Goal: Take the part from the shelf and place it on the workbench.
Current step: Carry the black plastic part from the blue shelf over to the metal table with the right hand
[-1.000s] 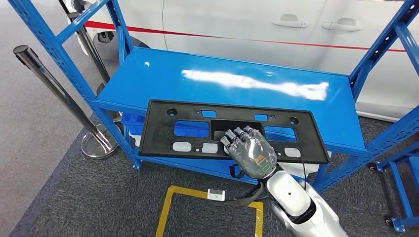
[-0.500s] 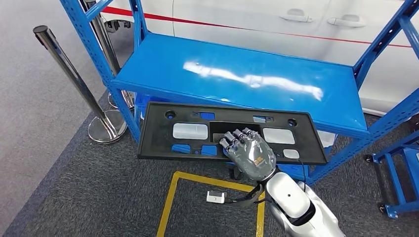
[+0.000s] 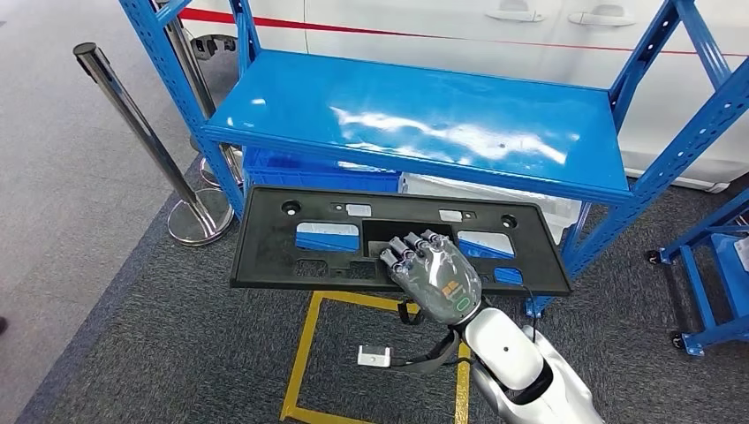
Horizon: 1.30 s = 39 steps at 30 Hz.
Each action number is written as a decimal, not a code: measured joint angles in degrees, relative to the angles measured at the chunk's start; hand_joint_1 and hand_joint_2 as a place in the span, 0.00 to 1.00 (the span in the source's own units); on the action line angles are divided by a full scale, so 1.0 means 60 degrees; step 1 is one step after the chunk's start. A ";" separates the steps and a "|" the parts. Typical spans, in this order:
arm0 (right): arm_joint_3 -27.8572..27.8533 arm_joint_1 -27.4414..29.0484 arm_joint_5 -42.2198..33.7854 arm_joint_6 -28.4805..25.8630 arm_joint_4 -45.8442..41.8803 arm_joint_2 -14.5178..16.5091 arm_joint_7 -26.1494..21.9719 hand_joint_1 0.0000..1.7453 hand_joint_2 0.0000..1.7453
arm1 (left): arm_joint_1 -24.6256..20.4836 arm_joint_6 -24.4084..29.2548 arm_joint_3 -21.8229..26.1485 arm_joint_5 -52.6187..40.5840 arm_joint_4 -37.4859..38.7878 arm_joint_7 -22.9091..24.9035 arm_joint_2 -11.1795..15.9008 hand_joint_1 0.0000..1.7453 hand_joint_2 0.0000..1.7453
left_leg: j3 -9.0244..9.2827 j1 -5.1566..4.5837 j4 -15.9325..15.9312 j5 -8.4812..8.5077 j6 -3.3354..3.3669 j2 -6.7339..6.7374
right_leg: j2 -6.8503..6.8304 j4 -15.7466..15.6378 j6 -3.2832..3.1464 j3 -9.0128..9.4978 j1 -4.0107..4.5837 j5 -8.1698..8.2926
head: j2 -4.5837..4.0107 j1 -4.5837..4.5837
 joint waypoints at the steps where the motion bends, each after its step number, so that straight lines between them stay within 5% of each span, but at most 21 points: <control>1: 0.0000 0.0001 0.0000 0.0000 0.0012 0.0022 -0.0005 1.00 1.00 | -0.0001 0.0000 0.0000 0.0005 0.0000 -0.0005 0.0005 0.00 1.00 | -0.0043 0.0012 0.0534 -0.0095 -0.0036 0.0002 | -0.0010 0.0046 0.0010 -0.0184 0.0001 0.0109 | 0.0000 0.0001; 3: 0.0000 0.0002 0.0000 0.0000 0.0028 0.0050 -0.0007 1.00 1.00 | -0.0003 0.0000 0.0000 0.0015 0.0000 -0.0012 0.0026 0.00 1.00 | 0.0269 0.0035 0.0782 0.0356 -0.0079 0.0004 | -0.0027 0.0179 0.0055 -0.0568 -0.0007 0.0308 | 0.0000 0.0000; 5: 0.0000 -0.0001 0.0000 0.0000 0.0030 0.0078 -0.0007 1.00 1.00 | -0.0017 0.0000 0.0000 0.0025 0.0000 -0.0020 0.0051 0.00 1.00 | 0.1228 0.0055 -0.0238 0.0662 -0.0078 0.0001 | -0.0028 0.0350 0.0135 -0.0901 -0.0006 0.0459 | 0.0000 -0.0002; 7: -0.0002 -0.0008 0.0000 -0.0002 0.0027 0.0107 -0.0008 1.00 1.00 | -0.0039 0.0001 0.0000 0.0025 0.0000 -0.0035 0.0068 0.00 1.00 | 0.2165 0.0028 -0.1586 0.0333 -0.0008 -0.0027 | -0.0032 0.0485 0.0244 -0.1081 0.0013 0.0593 | 0.0000 0.0001; 8: -0.0003 -0.0012 0.0000 -0.0002 0.0026 0.0117 -0.0009 1.00 1.00 | -0.0047 0.0001 0.0000 0.0025 0.0000 -0.0039 0.0073 0.00 1.00 | 0.2382 -0.0003 -0.1970 0.0169 0.0042 -0.0039 | -0.0036 0.0500 0.0302 -0.1122 0.0021 0.0676 | 0.0000 0.0002; 11: -0.0005 -0.0009 0.0000 0.0000 0.0038 0.0122 -0.0013 1.00 1.00 | -0.0031 0.0000 0.0000 0.0025 0.0000 -0.0039 0.0071 0.00 1.00 | 0.2234 -0.0008 -0.2132 0.0347 0.0278 0.0002 | -0.0012 0.0532 0.0477 -0.1227 -0.0011 0.0693 | 0.0000 0.0006; 13: -0.0006 -0.0005 0.0000 0.0001 0.0052 0.0120 -0.0013 1.00 1.00 | -0.0019 0.0000 0.0000 0.0026 0.0000 -0.0037 0.0071 0.00 1.00 | 0.1999 0.0014 -0.2160 0.0604 0.0460 0.0061 | 0.0037 0.1130 0.0554 -0.1427 -0.0043 -0.0099 | 0.0000 0.0010; 15: -0.0007 -0.0004 0.0000 0.0005 0.0066 0.0120 -0.0031 1.00 1.00 | -0.0019 -0.0021 0.0000 0.0046 0.0000 -0.0043 0.0077 0.00 1.00 | 0.1701 -0.0014 -0.2145 0.0831 0.0544 0.0078 | 0.0058 0.2261 0.0591 -0.1655 -0.0044 -0.1013 | 0.0000 0.0012; 16: -0.0008 -0.0004 0.0000 0.0009 0.0078 0.0120 -0.0057 1.00 1.00 | -0.0015 -0.0092 0.0000 0.0087 0.0000 -0.0072 0.0077 0.00 1.00 | 0.1541 -0.0030 -0.2135 0.0933 0.0548 0.0080 | 0.0062 0.2768 0.0599 -0.1708 -0.0043 -0.1147 | 0.0000 0.0012; 18: -0.0014 -0.0003 0.0000 0.0020 0.0113 0.0124 -0.0143 1.00 1.00 | 0.0000 -0.0352 0.0003 0.0212 0.0000 -0.0164 0.0077 0.00 1.00 | 0.1233 -0.0065 -0.2112 0.1114 0.0536 0.0077 | 0.0069 0.3102 0.0562 -0.1510 -0.0037 -0.0698 | 0.0000 0.0012; 20: -0.0031 -0.0010 0.0000 0.0031 0.0142 0.0160 -0.0233 1.00 1.00 | 0.0021 -0.0597 0.0014 0.0326 0.0000 -0.0225 0.0071 0.00 1.00 | 0.1019 -0.0089 -0.2091 0.1282 0.0504 0.0046 | 0.0159 0.2306 0.0418 -0.0788 -0.0001 -0.0154 | 0.0000 0.0010; 22: -0.0054 -0.0037 0.0000 0.0059 0.0158 0.0248 -0.0305 1.00 1.00 | 0.0023 -0.0692 0.0032 0.0394 0.0000 -0.0233 0.0057 0.00 1.00 | 0.0902 -0.0097 -0.2081 0.1427 0.0421 -0.0011 | 0.0383 0.0975 0.0232 0.0129 0.0048 -0.0326 | 0.0000 0.0005; 24: -0.0066 -0.0096 0.0000 0.0113 0.0172 0.0339 -0.0354 1.00 1.00 | 0.0008 -0.0731 0.0049 0.0435 0.0000 -0.0241 0.0055 0.00 1.00 | 0.0820 -0.0065 -0.2107 0.1587 0.0293 -0.0087 | 0.0456 0.0202 0.0140 0.0559 0.0104 -0.0605 | 0.0000 0.0005; 27: -0.0069 -0.0152 0.0000 0.0186 0.0221 0.0446 -0.0376 1.00 1.00 | 0.0036 -0.0781 0.0059 0.0461 0.0003 -0.0242 0.0108 0.00 1.00 | 0.0644 -0.0041 -0.1930 0.1482 0.0123 -0.0149 | 0.0191 -0.0077 0.0063 0.0563 0.0027 -0.0469 | 0.0000 0.0007; 30: -0.0069 -0.0148 0.0000 0.0293 0.0291 0.0544 -0.0374 1.00 1.00 | 0.0094 -0.0797 0.0062 0.0466 0.0004 -0.0181 0.0147 0.00 1.00 | 0.0079 0.0014 -0.0439 0.0511 -0.0038 -0.0084 | -0.0093 -0.0097 -0.0015 0.0467 0.0004 -0.0359 | 0.0000 0.0005; 32: -0.0069 -0.0114 0.0000 0.0324 0.0363 0.0568 -0.0371 1.00 1.00 | 0.0133 -0.0795 0.0062 0.0468 0.0004 -0.0130 0.0166 0.00 1.00 | -0.0170 0.0063 0.0418 0.0253 -0.0141 -0.0048 | -0.0295 -0.0013 -0.0007 0.0381 0.0002 -0.0354 | 0.0000 0.0005; 33: -0.0069 -0.0098 0.0000 0.0324 0.0400 0.0578 -0.0369 1.00 1.00 | 0.0157 -0.0794 0.0062 0.0469 0.0004 -0.0111 0.0180 0.00 1.00 | -0.0058 0.0090 0.0351 0.0391 -0.0179 -0.0016 | -0.0386 0.0046 0.0011 0.0341 -0.0007 -0.0368 | 0.0000 0.0005; 35: -0.0069 -0.0085 0.0000 0.0322 0.0453 0.0603 -0.0364 1.00 1.00 | 0.0193 -0.0794 0.0062 0.0470 0.0004 -0.0084 0.0210 0.00 1.00 | 0.0583 0.0126 -0.0686 0.0861 -0.0230 0.0191 | -0.0549 0.0181 0.0092 0.0281 -0.0028 -0.0439 | 0.0000 0.0005; 37: -0.0069 -0.0085 -0.0001 0.0318 0.0483 0.0628 -0.0362 1.00 1.00 | 0.0195 -0.0795 0.0062 0.0491 0.0004 -0.0057 0.0230 0.00 1.00 | 0.1106 0.0052 -0.1598 0.1087 -0.0152 0.0476 | -0.0702 0.0306 0.0202 0.0229 0.0007 -0.0523 | 0.0000 0.0004; 39: -0.0069 -0.0086 -0.0005 0.0312 0.0520 0.0649 -0.0373 1.00 1.00 | 0.0201 -0.0799 0.0062 0.0532 0.0004 -0.0014 0.0237 0.00 1.00 | 0.1184 -0.0020 -0.1800 0.1049 0.0021 0.0501 | -0.0853 0.0358 0.0274 0.0213 0.0070 -0.0559 | 0.0000 0.0005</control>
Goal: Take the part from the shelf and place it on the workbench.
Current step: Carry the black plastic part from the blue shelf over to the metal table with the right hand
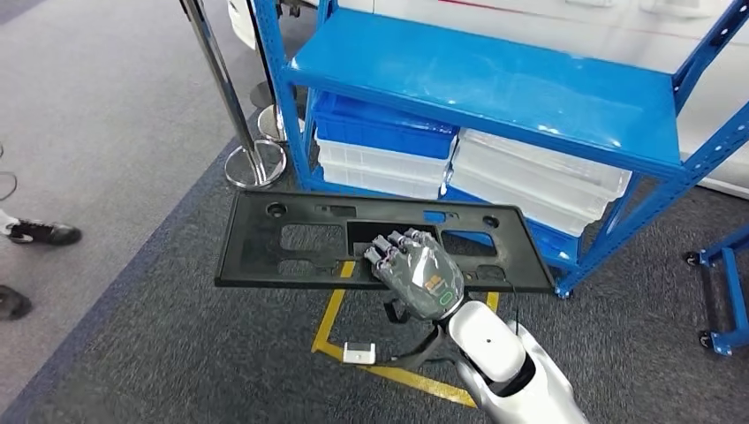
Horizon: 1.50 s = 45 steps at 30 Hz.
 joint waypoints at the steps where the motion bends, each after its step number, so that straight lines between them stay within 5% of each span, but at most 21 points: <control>1: 0.0000 -0.0001 -0.0003 -0.0002 0.0031 0.0015 -0.0009 1.00 1.00 | 0.0012 -0.0007 0.0000 0.0020 0.0000 0.0037 0.0003 0.00 1.00 | -0.0020 0.0011 -0.0034 -0.0001 0.0082 -0.0089 | -0.0082 -0.0001 0.0033 0.0021 0.0008 -0.0008 | 0.0000 0.0003; 4: 0.0000 -0.0004 -0.0017 -0.0015 0.0147 0.0063 -0.0041 1.00 1.00 | 0.0044 -0.0025 0.0000 0.0043 0.0000 0.0198 0.0014 0.00 1.00 | -0.0024 0.0062 -0.0154 0.0066 0.0297 -0.0357 | 0.0331 0.0476 0.0145 -0.0168 -0.0065 -0.0411 | 0.0000 0.0004; 6: 0.0000 0.0027 -0.0029 -0.0030 0.0272 0.0076 -0.0076 1.00 1.00 | 0.0044 -0.0025 0.0000 0.0050 0.0000 0.0321 0.0025 0.00 1.00 | -0.0045 0.0072 -0.0176 0.0109 0.0376 -0.0535 | 0.0801 0.1625 0.0173 -0.0719 -0.0102 -0.1013 | 0.0000 0.0005; 8: 0.0000 0.0095 -0.0037 -0.0045 0.0441 0.0077 -0.0107 1.00 1.00 | 0.0057 -0.0046 0.0000 0.0064 0.0000 0.0425 0.0041 0.00 1.00 | -0.0059 0.0061 -0.0172 0.0124 0.0396 -0.0765 | 0.0935 0.2631 0.0178 -0.1247 -0.0106 -0.1288 | 0.0000 0.0004; 10: 0.0000 0.0136 -0.0037 -0.0076 0.0596 0.0117 -0.0128 1.00 1.00 | 0.0090 -0.0139 0.0000 0.0105 0.0000 0.0429 0.0076 0.00 1.00 | -0.0050 0.0056 -0.0156 0.0130 0.0395 -0.1013 | 0.0986 0.2393 0.0141 -0.1225 -0.0108 -0.0839 | 0.0000 0.0004; 13: 0.0085 -0.0067 -0.0006 -0.0195 0.0802 0.0300 0.0023 1.00 1.00 | 0.0097 -0.0429 0.0000 0.0228 0.0001 -0.0035 0.0224 0.00 1.00 | -0.0083 0.0050 -0.0102 0.0145 0.0332 -0.1356 | 0.1532 0.0713 0.0021 -0.0573 -0.0132 0.0171 | 0.0000 0.0004; 15: 0.0221 -0.0371 0.0002 -0.0115 0.0901 0.0471 0.0140 1.00 1.00 | 0.0052 -0.0595 0.0001 0.0296 0.0006 -0.0284 0.0387 0.00 1.00 | -0.0213 0.0072 -0.0076 0.0207 0.0198 -0.1546 | 0.1768 0.0273 -0.0005 -0.0449 -0.0121 0.0267 | 0.0000 0.0002; 17: 0.0342 -0.0613 0.0004 -0.0015 0.0963 0.0660 0.0207 1.00 1.00 | 0.0056 -0.0668 0.0003 0.0330 0.0019 -0.0340 0.0536 0.00 1.00 | -0.0321 0.0117 -0.0068 0.0263 0.0042 -0.1673 | 0.1569 0.0162 -0.0042 -0.0452 -0.0110 0.0282 | 0.0000 0.0001; 19: 0.0438 -0.0738 0.0005 0.0003 0.0999 0.0798 0.0278 1.00 1.00 | 0.0087 -0.0672 0.0004 0.0338 0.0032 -0.0363 0.0624 0.00 1.00 | -0.0464 0.0094 0.0240 0.0047 -0.0070 -0.1336 | 0.1318 0.0068 -0.0139 -0.0410 -0.0140 0.0341 | 0.0000 -0.0014; 21: 0.0508 -0.0776 0.0005 -0.0007 0.1018 0.0844 0.0391 1.00 1.00 | 0.0080 -0.0620 0.0004 0.0336 0.0036 -0.0377 0.0677 0.00 1.00 | -0.0865 0.0069 0.1210 -0.0522 -0.0147 -0.0797 | 0.1028 0.0033 -0.0203 -0.0388 -0.0129 0.0359 | 0.0000 -0.0028; 24: 0.0620 -0.0777 0.0005 -0.0011 0.1046 0.0834 0.0614 1.00 1.00 | 0.0087 -0.0546 0.0002 0.0317 0.0036 -0.0405 0.0717 0.00 1.00 | -0.1355 0.0113 0.2476 -0.1006 -0.0231 -0.0548 | 0.0574 0.0073 -0.0222 -0.0434 -0.0085 0.0348 | 0.0000 -0.0029; 27: 0.0678 -0.0786 0.0005 -0.0011 0.1028 0.0820 0.0790 1.00 1.00 | 0.0112 -0.0537 -0.0005 0.0276 0.0036 -0.0469 0.0777 0.00 1.00 | -0.0485 0.0119 0.1048 -0.0355 -0.0231 -0.0253 | 0.0218 0.0135 -0.0189 -0.0462 -0.0073 0.0318 | 0.0000 -0.0030; 29: 0.0678 -0.0786 0.0005 -0.0026 0.1010 0.0800 0.0809 1.00 1.00 | 0.0101 -0.0536 -0.0012 0.0230 0.0038 -0.0359 0.0823 0.00 1.00 | 0.0033 0.0056 0.0094 -0.0103 -0.0122 -0.0008 | 0.0046 0.0171 -0.0122 -0.0463 -0.0026 0.0292 | 0.0000 -0.0029; 32: 0.0669 -0.0654 0.0005 -0.0156 0.1105 0.0790 0.0686 1.00 1.00 | 0.0185 -0.0532 -0.0015 0.0133 0.0040 -0.0001 0.0853 0.00 1.00 | 0.0085 0.0008 -0.0109 -0.0038 0.0069 -0.0151 | -0.0149 0.0140 0.0004 -0.0423 0.0015 0.0301 | 0.0000 -0.0027; 35: 0.0630 -0.0495 0.0005 -0.0240 0.1231 0.0777 0.0649 1.00 1.00 | 0.0274 -0.0526 -0.0017 0.0148 0.0041 0.0069 0.0857 0.00 1.00 | 0.0058 0.0076 -0.0218 0.0095 0.0266 -0.0400 | 0.0424 0.0687 0.0143 -0.0640 -0.0043 -0.0153 | 0.0000 -0.0025; 36: 0.0600 -0.0438 0.0005 -0.0239 0.1247 0.0763 0.0650 1.00 1.00 | 0.0277 -0.0522 -0.0016 0.0209 0.0042 0.0060 0.0856 0.00 1.00 | 0.0033 0.0083 -0.0231 0.0129 0.0314 -0.0490 | 0.0713 0.1218 0.0169 -0.0873 -0.0067 -0.0480 | 0.0000 -0.0025; 38: 0.0545 -0.0285 0.0005 -0.0216 0.1249 0.0716 0.0680 1.00 1.00 | 0.0275 -0.0515 -0.0003 0.0375 0.0043 -0.0005 0.0856 0.00 1.00 | -0.0024 0.0078 -0.0225 0.0169 0.0364 -0.0709 | 0.0933 0.2391 0.0187 -0.1400 -0.0071 -0.1006 | 0.0000 -0.0025; 41: 0.0519 -0.0089 0.0005 -0.0187 0.1244 0.0637 0.0744 1.00 1.00 | 0.0325 -0.0510 0.0060 0.0502 0.0042 -0.0130 0.0854 0.00 1.00 | -0.0058 0.0075 -0.0188 0.0194 0.0364 -0.1059 | 0.0983 0.2527 0.0184 -0.1433 -0.0090 -0.0747 | 0.0000 -0.0025; 45: 0.0514 -0.0055 0.0005 -0.0188 0.1239 0.0622 0.0756 1.00 1.00 | 0.0340 -0.0509 0.0091 0.0509 0.0040 -0.0161 0.0852 0.00 1.00 | -0.0059 0.0076 -0.0174 0.0196 0.0360 -0.1150 | 0.0998 0.2192 0.0176 -0.1261 -0.0104 -0.0501 | 0.0000 -0.0026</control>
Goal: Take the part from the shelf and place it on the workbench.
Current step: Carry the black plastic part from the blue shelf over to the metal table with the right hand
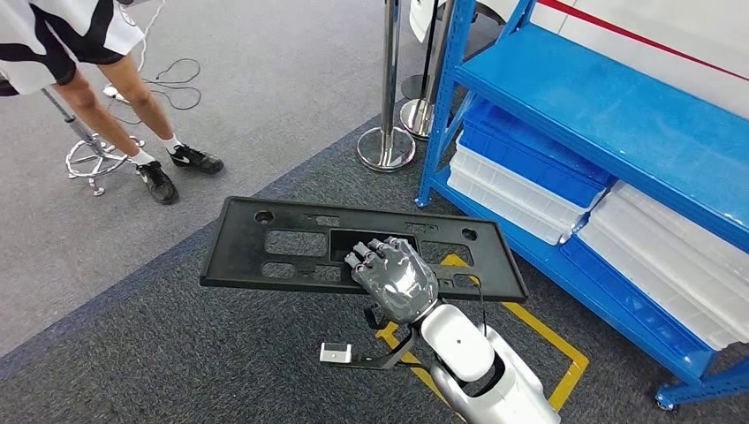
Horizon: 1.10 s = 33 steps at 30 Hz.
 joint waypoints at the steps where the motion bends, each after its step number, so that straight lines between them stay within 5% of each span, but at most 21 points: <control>1: 0.0000 0.0000 0.0000 0.0000 0.0000 0.0000 0.0000 1.00 1.00 | 0.0000 0.0000 0.0000 0.0000 0.0000 0.0000 0.0000 0.00 1.00 | 0.0000 0.0000 0.0000 0.0000 0.0000 -0.0002 | 0.0001 -0.0011 0.0000 0.0006 0.0000 0.0007 | 0.0000 0.0000; 3: -0.0006 0.0007 0.0000 0.0000 -0.0006 -0.0002 0.0001 1.00 1.00 | 0.0003 0.0001 0.0018 0.0000 0.0000 -0.0009 0.0000 0.00 1.00 | 0.0001 0.0000 0.0007 0.0000 -0.0002 -0.0032 | 0.0021 -0.0175 -0.0005 0.0088 -0.0006 0.0099 | 0.0000 0.0000; 5: -0.0067 0.0049 0.0000 -0.0002 -0.0071 -0.0002 -0.0002 1.00 1.00 | -0.0010 0.0056 0.0217 0.0002 0.0001 -0.0011 -0.0008 0.00 1.00 | -0.0039 -0.0010 0.0064 0.0000 -0.0057 -0.0209 | 0.0465 -0.1087 -0.0043 0.0516 -0.0055 0.0431 | 0.0000 0.0000; 6: -0.0135 0.0088 0.0000 -0.0002 -0.0150 0.0010 -0.0022 1.00 1.00 | -0.0009 0.0154 0.0436 0.0003 0.0002 0.0114 -0.0014 0.00 1.00 | -0.0119 0.0005 0.0075 0.0038 -0.0165 -0.0401 | 0.0603 -0.1552 -0.0101 0.0717 -0.0080 0.0588 | 0.0000 0.0000; 7: -0.0204 0.0121 0.0000 0.0001 -0.0259 0.0025 0.0030 1.00 1.00 | -0.0030 0.0288 0.0684 0.0004 0.0002 0.0284 -0.0030 0.00 1.00 | -0.0320 0.0006 0.0385 -0.0119 -0.0293 -0.0250 | 0.0612 -0.1965 -0.0189 0.0889 -0.0082 0.0720 | 0.0000 -0.0004; 10: -0.0320 0.0149 0.0000 0.0047 -0.0461 0.0027 0.0333 1.00 1.00 | -0.0120 0.0572 0.1133 0.0004 0.0000 0.0632 -0.0082 0.00 1.00 | -0.1225 0.0026 0.2228 -0.1044 -0.0547 0.0579 | -0.0156 -0.2127 -0.0377 0.0913 0.0004 0.0784 | 0.0000 -0.0015; 12: -0.0404 0.0153 0.0000 0.0103 -0.0479 0.0024 0.0272 1.00 1.00 | -0.0120 0.0625 0.1223 0.0004 0.0000 0.0634 -0.0099 0.00 1.00 | -0.1341 0.0040 0.2662 -0.1120 -0.0565 0.0626 | -0.0466 -0.2123 -0.0381 0.0903 0.0029 0.0773 | 0.0000 -0.0015; 16: -0.0550 0.0159 0.0000 0.0144 -0.0588 0.0098 0.0093 1.00 1.00 | -0.0136 0.0677 0.1338 0.0004 0.0000 0.0652 -0.0096 0.00 1.00 | -0.0044 -0.0061 0.0475 -0.0258 -0.0393 0.1142 | -0.0937 -0.2121 -0.0312 0.0951 0.0089 0.0719 | 0.0000 -0.0015; 18: -0.0598 0.0157 0.0000 0.0145 -0.0632 0.0118 0.0113 1.00 1.00 | -0.0153 0.0682 0.1367 0.0004 0.0001 0.0649 -0.0094 0.00 1.00 | 0.0133 -0.0156 0.0060 -0.0219 -0.0258 0.1255 | -0.1120 -0.2133 -0.0229 0.0971 0.0128 0.0700 | 0.0000 -0.0014; 20: -0.0612 0.0153 0.0000 0.0140 -0.0662 0.0116 0.0263 1.00 1.00 | -0.0116 0.0697 0.1398 0.0004 0.0003 0.0635 -0.0093 0.00 1.00 | 0.0123 -0.0138 -0.0014 -0.0149 -0.0133 0.1030 | -0.1228 -0.2160 -0.0126 0.1010 0.0121 0.0680 | 0.0000 -0.0014; 22: -0.0612 0.0136 0.0000 0.0106 -0.0703 0.0089 0.0458 1.00 1.00 | -0.0092 0.0667 0.1417 0.0004 0.0004 0.0593 -0.0097 0.00 1.00 | 0.0162 -0.0084 -0.0137 -0.0059 -0.0006 0.0834 | -0.0834 -0.1870 -0.0040 0.0924 0.0087 0.0429 | 0.0000 -0.0012; 24: -0.0613 0.0136 0.0000 0.0064 -0.0730 0.0041 0.0517 1.00 1.00 | -0.0105 0.0579 0.1417 -0.0002 0.0004 0.0501 -0.0105 0.00 1.00 | 0.0172 -0.0065 -0.0194 -0.0005 0.0065 0.0634 | -0.0245 -0.0803 -0.0010 0.0446 0.0061 -0.0174 | 0.0000 -0.0008; 26: -0.0617 0.0193 0.0000 0.0049 -0.0732 0.0004 0.0423 1.00 1.00 | -0.0115 0.0487 0.1409 -0.0018 0.0004 0.0335 -0.0104 0.00 1.00 | 0.0159 -0.0070 -0.0182 0.0003 0.0086 0.0385 | -0.0049 0.0368 0.0001 -0.0144 0.0057 -0.0598 | 0.0000 -0.0008; 27: -0.0619 0.0228 0.0000 0.0048 -0.0732 -0.0005 0.0353 1.00 1.00 | -0.0111 0.0447 0.1401 -0.0030 0.0004 0.0241 -0.0103 0.00 1.00 | 0.0156 -0.0071 -0.0168 0.0004 0.0087 0.0246 | -0.0027 0.0566 0.0003 -0.0274 0.0053 -0.0549 | 0.0000 -0.0008; 29: -0.0620 0.0259 0.0000 0.0046 -0.0732 -0.0007 0.0270 1.00 1.00 | -0.0107 0.0398 0.1381 -0.0047 0.0004 0.0126 -0.0102 0.00 1.00 | 0.0157 -0.0064 -0.0108 -0.0014 0.0063 -0.0044 | 0.0075 -0.0165 -0.0009 -0.0001 0.0018 0.0084 | 0.0000 -0.0008; 31: -0.0620 0.0260 0.0000 0.0041 -0.0733 -0.0007 0.0259 1.00 1.00 | -0.0119 0.0372 0.1356 -0.0055 0.0004 0.0137 -0.0103 0.00 1.00 | 0.0093 -0.0068 0.0014 -0.0063 -0.0004 -0.0321 | 0.0565 -0.1399 -0.0037 0.0513 -0.0063 0.0685 | 0.0000 -0.0008; 33: -0.0620 0.0271 0.0001 0.0031 -0.0737 -0.0010 0.0261 1.00 1.00 | -0.0132 0.0377 0.1330 -0.0046 0.0004 0.0261 -0.0103 0.00 1.00 | -0.0039 -0.0053 0.0104 -0.0074 -0.0115 -0.0565 | 0.0914 -0.1928 -0.0065 0.0704 -0.0094 0.0803 | 0.0000 -0.0010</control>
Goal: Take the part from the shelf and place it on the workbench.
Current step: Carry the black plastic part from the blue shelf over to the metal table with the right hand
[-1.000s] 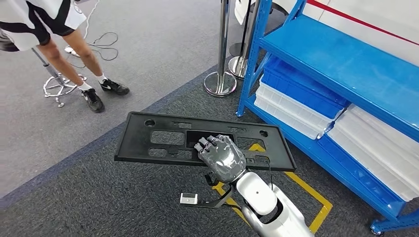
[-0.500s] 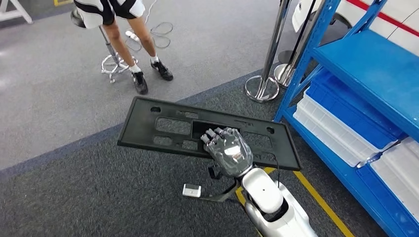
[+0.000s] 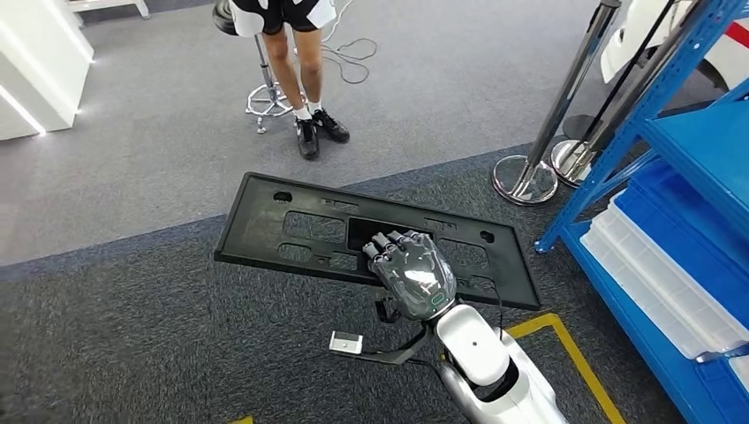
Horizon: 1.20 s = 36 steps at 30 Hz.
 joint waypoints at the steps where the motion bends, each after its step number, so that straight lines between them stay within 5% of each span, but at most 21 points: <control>1: 0.0001 0.0003 0.0000 -0.0005 -0.0002 -0.0001 0.0001 1.00 1.00 | 0.0011 0.0010 -0.0008 0.0007 0.0000 0.0073 0.0001 0.00 1.00 | -0.0053 0.0019 0.0013 0.0017 -0.0070 -0.0124 | -0.0049 -0.0041 -0.0027 0.0001 0.0018 -0.0012 | 0.0000 -0.0001; 2: 0.0001 0.0002 0.0001 -0.0006 -0.0005 0.0003 0.0003 1.00 1.00 | 0.0035 0.0023 -0.0012 0.0015 0.0000 0.0137 0.0001 0.00 1.00 | -0.0094 0.0055 0.0005 0.0031 -0.0130 -0.0198 | -0.0184 -0.0058 -0.0078 0.0011 0.0026 0.0004 | 0.0000 -0.0002; 4: 0.0001 -0.0006 0.0001 -0.0014 -0.0014 0.0015 0.0017 1.00 1.00 | 0.0074 0.0065 -0.0017 0.0021 0.0000 0.0278 -0.0014 0.00 1.00 | -0.0227 0.0050 0.0261 -0.0126 -0.0228 0.0212 | -0.0469 -0.0163 -0.0204 0.0087 0.0037 0.0043 | 0.0000 -0.0005; 6: 0.0001 -0.0003 0.0001 -0.0025 -0.0031 0.0015 0.0081 1.00 1.00 | 0.0041 0.0128 -0.0032 0.0021 0.0000 0.0462 -0.0029 0.00 1.00 | -0.0658 0.0028 0.1194 -0.0643 -0.0302 0.0912 | -0.0779 -0.0224 -0.0298 0.0145 0.0073 0.0044 | 0.0000 -0.0008; 8: 0.0001 0.0014 0.0001 -0.0030 -0.0045 0.0002 0.0178 1.00 1.00 | 0.0004 0.0164 -0.0063 0.0023 0.0000 0.0604 -0.0044 0.00 1.00 | -0.1221 0.0064 0.2359 -0.1143 -0.0364 0.1149 | -0.1101 -0.0222 -0.0341 0.0152 0.0121 0.0015 | 0.0000 -0.0010; 9: 0.0001 0.0028 0.0001 -0.0029 -0.0059 -0.0008 0.0216 1.00 1.00 | 0.0006 0.0167 -0.0083 0.0022 0.0000 0.0654 -0.0055 0.00 1.00 | -0.1340 0.0081 0.2617 -0.1178 -0.0379 0.1172 | -0.1253 -0.0220 -0.0346 0.0156 0.0138 -0.0003 | 0.0000 -0.0010; 11: -0.0003 0.0064 0.0001 -0.0028 -0.0147 -0.0046 0.0285 1.00 1.00 | 0.0032 0.0175 -0.0147 -0.0001 0.0000 0.0730 -0.0074 0.00 1.00 | -0.0997 0.0097 0.2031 -0.0758 -0.0368 0.1249 | -0.1519 -0.0217 -0.0326 0.0193 0.0157 -0.0046 | 0.0000 -0.0011; 14: -0.0105 0.0225 0.0002 -0.0034 -0.0465 -0.0192 0.0301 1.00 1.00 | 0.0036 0.0214 -0.0283 -0.0039 0.0000 0.0677 -0.0080 0.00 1.00 | -0.0017 -0.0018 0.0250 -0.0127 -0.0200 0.1827 | -0.1851 -0.0228 -0.0232 0.0297 0.0210 -0.0132 | 0.0000 -0.0011; 16: -0.0240 0.0368 0.0001 -0.0036 -0.0671 -0.0305 0.0227 1.00 1.00 | 0.0036 0.0241 -0.0359 -0.0041 0.0000 0.0602 -0.0084 0.00 1.00 | 0.0090 -0.0118 -0.0017 -0.0119 -0.0056 0.1959 | -0.2035 -0.0257 -0.0151 0.0337 0.0245 -0.0160 | 0.0000 -0.0008; 17: -0.0294 0.0420 0.0001 -0.0036 -0.0740 -0.0349 0.0200 1.00 1.00 | 0.0046 0.0250 -0.0388 -0.0041 0.0000 0.0582 -0.0085 0.00 1.00 | 0.0081 -0.0126 -0.0059 -0.0097 -0.0002 0.1836 | -0.2124 -0.0271 -0.0102 0.0369 0.0246 -0.0173 | 0.0000 -0.0008; 18: -0.0340 0.0463 0.0001 -0.0035 -0.0799 -0.0389 0.0190 1.00 1.00 | 0.0065 0.0256 -0.0416 -0.0041 0.0000 0.0570 -0.0087 0.00 1.00 | 0.0106 -0.0106 -0.0105 -0.0080 0.0054 0.1730 | -0.2127 -0.0265 -0.0044 0.0403 0.0227 -0.0215 | 0.0000 -0.0006; 20: -0.0412 0.0522 0.0002 -0.0039 -0.0923 -0.0450 0.0176 1.00 1.00 | 0.0075 0.0262 -0.0465 -0.0041 0.0000 0.0557 -0.0103 0.00 1.00 | 0.0179 -0.0067 -0.0213 -0.0028 0.0171 0.1511 | -0.1727 0.0140 0.0036 0.0280 0.0184 -0.0524 | 0.0000 -0.0004; 23: -0.0506 0.0637 0.0003 -0.0042 -0.1020 -0.0560 0.0166 1.00 1.00 | 0.0032 0.0260 -0.0502 -0.0041 0.0000 0.0554 -0.0127 0.00 1.00 | 0.0202 -0.0063 -0.0241 0.0002 0.0274 0.1153 | -0.1020 0.1953 0.0054 -0.0629 0.0157 -0.1364 | 0.0000 0.0004; 25: -0.0534 0.0733 0.0003 -0.0042 -0.1025 -0.0627 0.0166 1.00 1.00 | 0.0022 0.0253 -0.0522 -0.0043 0.0000 0.0542 -0.0130 0.00 1.00 | 0.0204 -0.0068 -0.0211 -0.0007 0.0287 0.0857 | -0.0937 0.2519 0.0055 -0.1019 0.0150 -0.1338 | 0.0000 0.0003; 27: -0.0571 0.0807 0.0003 -0.0054 -0.1089 -0.0673 0.0143 1.00 1.00 | 0.0030 0.0235 -0.0556 -0.0064 0.0000 0.0461 -0.0132 0.00 1.00 | 0.0210 -0.0059 -0.0132 -0.0046 0.0262 0.0557 | -0.0834 0.1666 0.0048 -0.0734 0.0113 -0.0615 | 0.0000 0.0003; 29: -0.0709 0.1000 -0.0003 -0.0100 -0.1297 -0.0742 -0.0021 1.00 1.00 | 0.0028 0.0187 -0.0608 -0.0100 0.0001 0.0286 -0.0125 0.00 1.00 | 0.0170 -0.0052 -0.0005 -0.0112 0.0196 0.0276 | -0.0412 0.0487 0.0038 -0.0237 0.0035 -0.0076 | 0.0000 -0.0002; 31: -0.0934 0.1359 -0.0015 -0.0186 -0.1585 -0.0841 -0.0329 1.00 1.00 | 0.0041 0.0115 -0.0653 -0.0068 0.0003 0.0023 -0.0091 0.00 1.00 | 0.0079 -0.0026 0.0067 -0.0132 0.0088 0.0019 | -0.0153 0.0045 0.0010 -0.0056 0.0028 -0.0026 | 0.0000 -0.0004; 32: -0.1049 0.1531 -0.0024 -0.0230 -0.1716 -0.0892 -0.0477 1.00 1.00 | 0.0061 0.0084 -0.0666 -0.0034 0.0004 -0.0095 -0.0070 0.00 1.00 | 0.0023 -0.0013 0.0074 -0.0122 0.0021 -0.0108 | -0.0221 -0.0006 -0.0024 -0.0045 0.0050 -0.0018 | 0.0000 -0.0005; 34: -0.1210 0.1763 -0.0042 -0.0293 -0.1892 -0.0963 -0.0666 1.00 1.00 | 0.0115 0.0027 -0.0673 0.0012 0.0004 -0.0193 -0.0041 0.00 1.00 | -0.0046 0.0003 0.0122 -0.0165 -0.0077 0.0086 | -0.0448 -0.0069 -0.0146 0.0000 0.0067 0.0014 | 0.0000 -0.0005; 36: -0.1316 0.1872 -0.0103 -0.0347 -0.2021 -0.0996 -0.0805 1.00 1.00 | 0.0099 -0.0005 -0.0688 0.0025 0.0004 -0.0051 -0.0011 0.00 1.00 | -0.0299 -0.0025 0.0697 -0.0520 -0.0148 0.0771 | -0.0686 -0.0150 -0.0255 0.0058 0.0081 0.0038 | 0.0000 -0.0008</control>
